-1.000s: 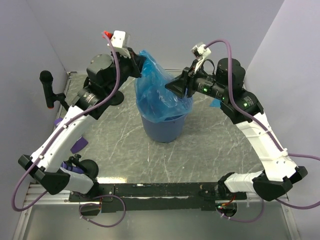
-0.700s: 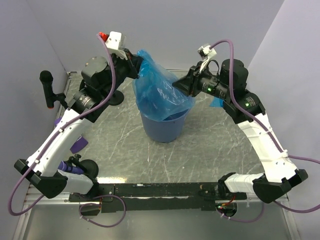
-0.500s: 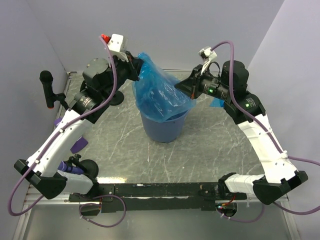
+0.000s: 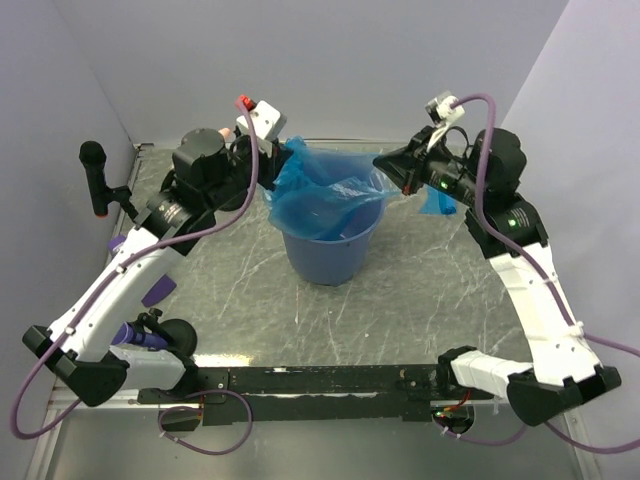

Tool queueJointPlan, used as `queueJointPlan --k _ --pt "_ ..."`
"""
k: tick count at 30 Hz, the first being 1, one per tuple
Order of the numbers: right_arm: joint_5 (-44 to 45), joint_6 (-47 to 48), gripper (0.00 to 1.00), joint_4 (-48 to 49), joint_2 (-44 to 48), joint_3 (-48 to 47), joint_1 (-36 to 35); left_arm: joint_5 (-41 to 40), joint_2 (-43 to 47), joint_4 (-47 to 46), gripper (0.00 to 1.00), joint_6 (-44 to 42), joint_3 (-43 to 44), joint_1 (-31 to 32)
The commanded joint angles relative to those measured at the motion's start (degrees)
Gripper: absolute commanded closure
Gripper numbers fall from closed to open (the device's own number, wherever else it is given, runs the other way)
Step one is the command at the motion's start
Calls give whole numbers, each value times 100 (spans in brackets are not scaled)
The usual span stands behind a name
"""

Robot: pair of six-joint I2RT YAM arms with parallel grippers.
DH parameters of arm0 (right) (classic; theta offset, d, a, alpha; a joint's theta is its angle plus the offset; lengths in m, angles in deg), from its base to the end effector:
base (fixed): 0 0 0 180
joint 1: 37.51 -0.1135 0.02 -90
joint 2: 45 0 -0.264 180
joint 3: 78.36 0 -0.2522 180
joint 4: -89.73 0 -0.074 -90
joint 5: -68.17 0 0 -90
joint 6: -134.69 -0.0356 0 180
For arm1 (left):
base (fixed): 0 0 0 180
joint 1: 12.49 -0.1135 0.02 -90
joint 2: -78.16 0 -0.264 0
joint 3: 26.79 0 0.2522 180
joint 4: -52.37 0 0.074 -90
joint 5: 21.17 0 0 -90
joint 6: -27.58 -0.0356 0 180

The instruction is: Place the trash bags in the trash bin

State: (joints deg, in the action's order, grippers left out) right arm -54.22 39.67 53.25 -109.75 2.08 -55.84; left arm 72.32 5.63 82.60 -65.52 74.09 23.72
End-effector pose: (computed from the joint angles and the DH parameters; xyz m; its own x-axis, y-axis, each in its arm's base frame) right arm 0.2014 0.0868 0.4932 -0.0953 0.0463 -0.9944 -0.7685 0.6316 0.1030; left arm 0.2183 -0.1625 0.4815 0.0081 0.0610 -0.9981 0.6392 0.7672 0.0521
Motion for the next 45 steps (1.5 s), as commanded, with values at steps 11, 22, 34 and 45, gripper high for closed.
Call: queueJointPlan --k 11,22,34,45 --pt "224 712 100 -188 -1803 -1140 751 432 -1904 981 87 -772 1826 -869" --pt "-382 572 100 -804 -2630 -1159 1314 2892 -3741 2614 78 265 3742 -1791" --pt "-1524 63 96 -681 -2894 -411 1665 5679 -3768 1861 99 1926 2636 -2566" --pt "-2369 -588 92 -471 -2780 581 1806 6014 -3347 1763 99 2059 1670 -2944"
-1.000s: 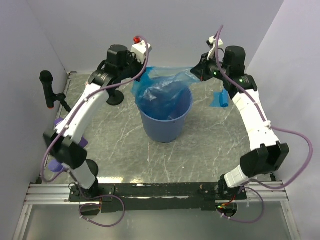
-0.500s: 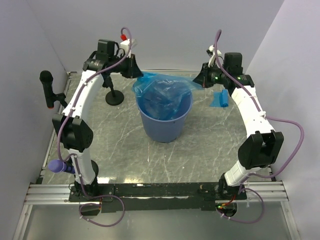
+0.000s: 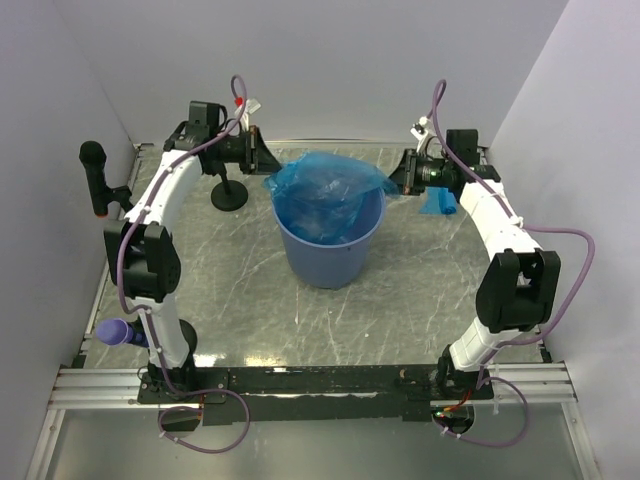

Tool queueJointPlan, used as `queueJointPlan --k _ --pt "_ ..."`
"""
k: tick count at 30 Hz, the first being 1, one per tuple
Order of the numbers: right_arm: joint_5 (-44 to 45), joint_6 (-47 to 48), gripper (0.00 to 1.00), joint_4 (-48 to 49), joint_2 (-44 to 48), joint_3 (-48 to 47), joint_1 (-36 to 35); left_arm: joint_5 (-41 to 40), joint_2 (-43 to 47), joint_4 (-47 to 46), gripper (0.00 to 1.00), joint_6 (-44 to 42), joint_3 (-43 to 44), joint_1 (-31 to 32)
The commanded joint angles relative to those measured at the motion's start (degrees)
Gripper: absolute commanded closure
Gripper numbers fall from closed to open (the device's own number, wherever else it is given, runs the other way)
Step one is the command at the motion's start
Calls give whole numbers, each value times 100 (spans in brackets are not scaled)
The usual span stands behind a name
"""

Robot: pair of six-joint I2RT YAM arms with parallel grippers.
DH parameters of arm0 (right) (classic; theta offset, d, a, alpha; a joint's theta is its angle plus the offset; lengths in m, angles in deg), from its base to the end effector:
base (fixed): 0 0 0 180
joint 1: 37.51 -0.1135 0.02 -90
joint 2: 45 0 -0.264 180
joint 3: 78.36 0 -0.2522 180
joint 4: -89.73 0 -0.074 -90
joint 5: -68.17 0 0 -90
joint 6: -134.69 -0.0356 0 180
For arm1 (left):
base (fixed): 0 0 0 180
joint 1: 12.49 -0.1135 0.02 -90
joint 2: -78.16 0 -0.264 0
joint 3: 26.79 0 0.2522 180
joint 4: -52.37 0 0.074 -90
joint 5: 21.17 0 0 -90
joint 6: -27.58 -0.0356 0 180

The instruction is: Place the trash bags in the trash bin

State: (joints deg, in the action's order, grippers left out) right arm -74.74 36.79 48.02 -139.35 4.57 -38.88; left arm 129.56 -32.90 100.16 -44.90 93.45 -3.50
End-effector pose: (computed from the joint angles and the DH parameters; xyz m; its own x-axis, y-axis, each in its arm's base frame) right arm 0.3654 0.0371 0.3286 -0.7102 0.0659 -0.7009 -0.5418 0.5846 0.6040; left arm 0.4251 -0.0987 0.3431 -0.8134 -0.0203 -0.5813 0.5294 0.3883 -0.7543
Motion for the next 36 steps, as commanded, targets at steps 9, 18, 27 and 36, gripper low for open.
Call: queueJointPlan --k 9,18,27,36 --pt "-317 736 66 -299 601 -62 549 396 885 35 99 -91 -303 -249" --pt "-1336 1169 45 331 733 -537 840 -16 1016 483 78 -802 -22 -319" --pt "-1943 754 33 1267 119 -1194 366 -396 841 158 30 -1241 970 -320" --pt "-1829 2722 32 -534 -435 -2119 -408 -517 868 1526 30 -4604 1332 550"
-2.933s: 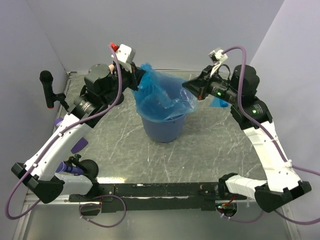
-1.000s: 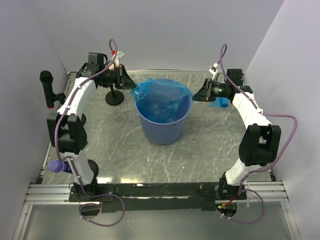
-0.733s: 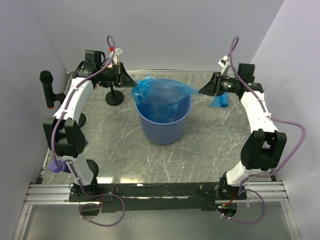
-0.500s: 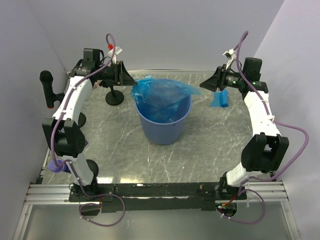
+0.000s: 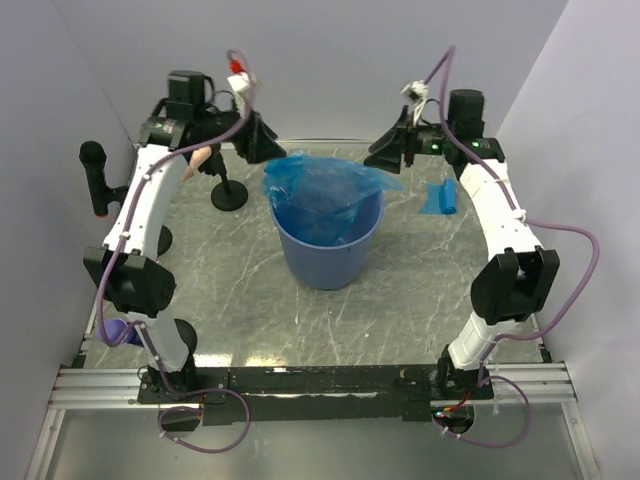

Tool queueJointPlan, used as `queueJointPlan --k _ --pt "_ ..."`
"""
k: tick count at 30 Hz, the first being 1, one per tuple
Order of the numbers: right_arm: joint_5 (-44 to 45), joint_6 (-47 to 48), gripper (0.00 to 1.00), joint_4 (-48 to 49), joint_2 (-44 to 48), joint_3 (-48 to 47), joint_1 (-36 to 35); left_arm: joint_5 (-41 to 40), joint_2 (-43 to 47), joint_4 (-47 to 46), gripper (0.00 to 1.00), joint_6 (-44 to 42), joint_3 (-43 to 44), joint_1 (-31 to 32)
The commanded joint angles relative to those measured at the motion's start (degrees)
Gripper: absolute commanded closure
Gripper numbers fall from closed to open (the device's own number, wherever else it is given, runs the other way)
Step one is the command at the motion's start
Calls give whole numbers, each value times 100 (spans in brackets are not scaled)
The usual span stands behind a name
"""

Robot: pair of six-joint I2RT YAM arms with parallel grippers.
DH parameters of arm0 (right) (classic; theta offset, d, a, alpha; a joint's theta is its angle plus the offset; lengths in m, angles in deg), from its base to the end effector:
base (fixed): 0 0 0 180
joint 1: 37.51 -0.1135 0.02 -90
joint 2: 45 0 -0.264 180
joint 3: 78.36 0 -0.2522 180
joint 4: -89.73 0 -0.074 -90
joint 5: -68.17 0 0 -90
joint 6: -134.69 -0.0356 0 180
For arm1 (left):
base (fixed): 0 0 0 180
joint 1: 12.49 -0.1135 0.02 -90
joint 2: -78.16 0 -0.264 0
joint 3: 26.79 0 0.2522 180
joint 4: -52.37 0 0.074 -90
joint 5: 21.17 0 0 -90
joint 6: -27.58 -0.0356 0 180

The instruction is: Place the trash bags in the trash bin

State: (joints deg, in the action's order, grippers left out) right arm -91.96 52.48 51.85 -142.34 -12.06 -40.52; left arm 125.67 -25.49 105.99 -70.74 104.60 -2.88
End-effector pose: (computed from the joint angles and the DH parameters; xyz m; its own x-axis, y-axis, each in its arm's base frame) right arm 0.3735 0.0532 0.4148 -0.2421 -0.0589 -0.9685 -0.9330 0.2882 0.2157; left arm 0.3792 -0.0944 0.4466 -0.3052 0.1319 -0.9431 0.8874 0.3987 -0.2314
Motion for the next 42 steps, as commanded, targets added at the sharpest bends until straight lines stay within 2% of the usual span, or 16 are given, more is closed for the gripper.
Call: queueJointPlan --k 1,4,8,11,12,15,16,18,25,27,29,30,35,38,40,42 --pt "-54 1407 32 -1128 -180 -534 -314 -242 83 1241 30 -2460 235 629" --pt "341 1935 32 -1507 -206 -597 -508 -1058 73 1596 31 -3437 -54 1094" --pt "552 2436 43 -1692 -198 -570 -666 -1658 451 780 33 -3703 -915 1368" --pt "623 2832 45 -1999 -233 -667 -728 -1720 557 515 35 -3651 -1031 1377" --pt "580 2990 50 -2078 -224 -693 -754 -1729 557 532 35 -3651 -996 1377" --pt "605 3184 79 -2027 -84 -597 -807 -1790 592 532 37 -3555 -943 1377" --pt "579 3237 92 -1966 30 -518 -816 -1799 636 480 39 -3528 -969 1377" --pt "562 3395 100 -1895 223 -404 -868 -1799 767 313 42 -3493 -1109 1377" --pt "570 4369 100 -2132 1303 158 -1290 -1457 1462 48 48 -3747 -1610 1386" --pt "640 4642 100 -2141 1690 500 -1413 -1474 1620 22 45 -4105 -1794 1456" --pt "737 4906 100 -2167 2033 834 -1536 -1666 1822 -248 35 -4414 -2180 1657" --pt "790 5012 100 -2185 2183 992 -1580 -1693 1936 -450 33 -4563 -2313 1754" --pt "843 4943 100 -2001 2667 1407 -1756 -1632 2095 -145 31 -5512 -2288 2290" --pt "957 5056 100 -2105 2799 1434 -1966 -2219 2445 -984 29 -5690 -2804 2686" --pt "1053 5083 100 -2106 2861 1486 -2072 -2300 2683 -1452 29 -5891 -3157 2844" --pt "1106 5022 100 -1974 2931 1617 -2125 -2169 2728 -1350 30 -6128 -3071 2880"
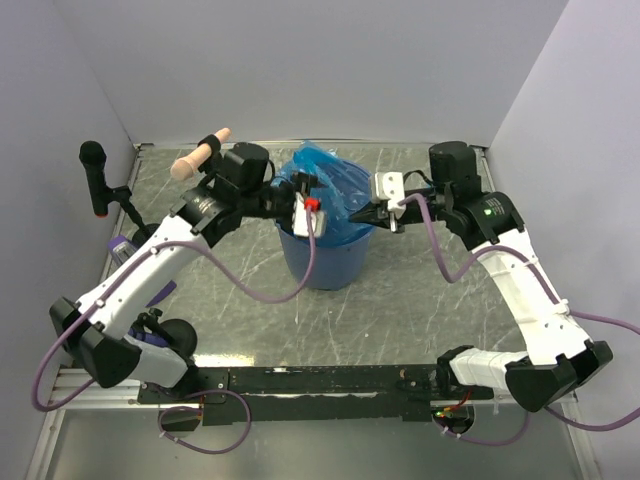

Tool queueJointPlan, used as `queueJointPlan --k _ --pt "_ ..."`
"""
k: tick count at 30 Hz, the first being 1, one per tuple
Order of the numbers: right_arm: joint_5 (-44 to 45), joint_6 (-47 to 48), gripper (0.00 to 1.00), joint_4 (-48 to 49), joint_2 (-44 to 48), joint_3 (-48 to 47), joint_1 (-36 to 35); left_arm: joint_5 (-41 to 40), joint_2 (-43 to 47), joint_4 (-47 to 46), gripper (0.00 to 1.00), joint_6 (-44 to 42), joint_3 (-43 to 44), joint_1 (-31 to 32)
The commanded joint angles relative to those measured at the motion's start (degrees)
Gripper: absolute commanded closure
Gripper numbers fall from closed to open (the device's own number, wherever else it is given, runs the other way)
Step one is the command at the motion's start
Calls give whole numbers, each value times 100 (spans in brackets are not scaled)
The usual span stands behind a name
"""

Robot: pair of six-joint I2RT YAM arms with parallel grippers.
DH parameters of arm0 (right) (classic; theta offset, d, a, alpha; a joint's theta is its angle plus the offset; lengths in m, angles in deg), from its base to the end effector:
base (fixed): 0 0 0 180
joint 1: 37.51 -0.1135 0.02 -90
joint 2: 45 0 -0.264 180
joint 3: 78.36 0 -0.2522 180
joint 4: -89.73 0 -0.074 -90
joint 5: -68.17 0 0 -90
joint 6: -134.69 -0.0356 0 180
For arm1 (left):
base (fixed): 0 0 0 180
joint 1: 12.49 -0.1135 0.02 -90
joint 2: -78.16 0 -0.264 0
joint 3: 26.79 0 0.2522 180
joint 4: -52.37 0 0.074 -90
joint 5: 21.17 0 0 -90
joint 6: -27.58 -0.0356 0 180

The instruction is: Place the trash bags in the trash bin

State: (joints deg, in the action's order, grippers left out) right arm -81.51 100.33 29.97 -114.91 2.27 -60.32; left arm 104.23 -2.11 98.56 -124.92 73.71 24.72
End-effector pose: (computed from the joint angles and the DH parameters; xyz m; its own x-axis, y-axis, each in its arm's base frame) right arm 0.1985 0.1168 0.4391 0.4662 -0.2560 -0.8468 -0.8821 -0.0619 -0.4669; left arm 0.2302 -0.2007 0.4158 0.6442 0.4187 -0.6401 0.7284 -0.0805 0.6804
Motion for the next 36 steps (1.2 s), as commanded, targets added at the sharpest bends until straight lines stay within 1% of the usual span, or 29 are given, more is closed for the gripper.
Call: queueJointPlan --k 1,2,5,7,9,11,14,16,24,28,32,34,36 --pt "97 263 100 231 214 236 -162 45 311 -353 30 -763 236 137" --pt "123 333 100 214 241 272 -189 81 206 -90 30 -798 534 137" --pt "228 535 100 170 355 342 -259 134 -391 1183 30 -1035 1632 146" --pt "325 615 100 196 434 412 -303 195 -848 2463 29 -1447 2702 137" --pt "387 685 100 214 504 456 -329 292 -1314 3503 30 -1817 3460 128" --pt "422 738 100 249 566 500 -373 380 -1639 4094 31 -2081 3919 128" --pt "527 834 100 267 636 553 -444 345 -1974 4517 32 -2327 4219 129" --pt "580 852 100 310 671 606 -488 284 -2124 4632 32 -2398 4333 146" --pt "686 1098 100 153 742 659 -602 204 -2353 4228 33 -2547 4290 146" --pt "703 1186 100 117 707 615 -628 29 -2607 4631 36 -3038 4509 199" --pt "756 1283 100 73 645 615 -628 -94 -2512 4633 45 -3320 4229 225" --pt "782 1327 100 82 654 659 -628 -156 -2459 4624 55 -3374 4123 234" --pt "791 1336 100 74 645 676 -628 -217 -2450 4624 67 -3339 4149 260"
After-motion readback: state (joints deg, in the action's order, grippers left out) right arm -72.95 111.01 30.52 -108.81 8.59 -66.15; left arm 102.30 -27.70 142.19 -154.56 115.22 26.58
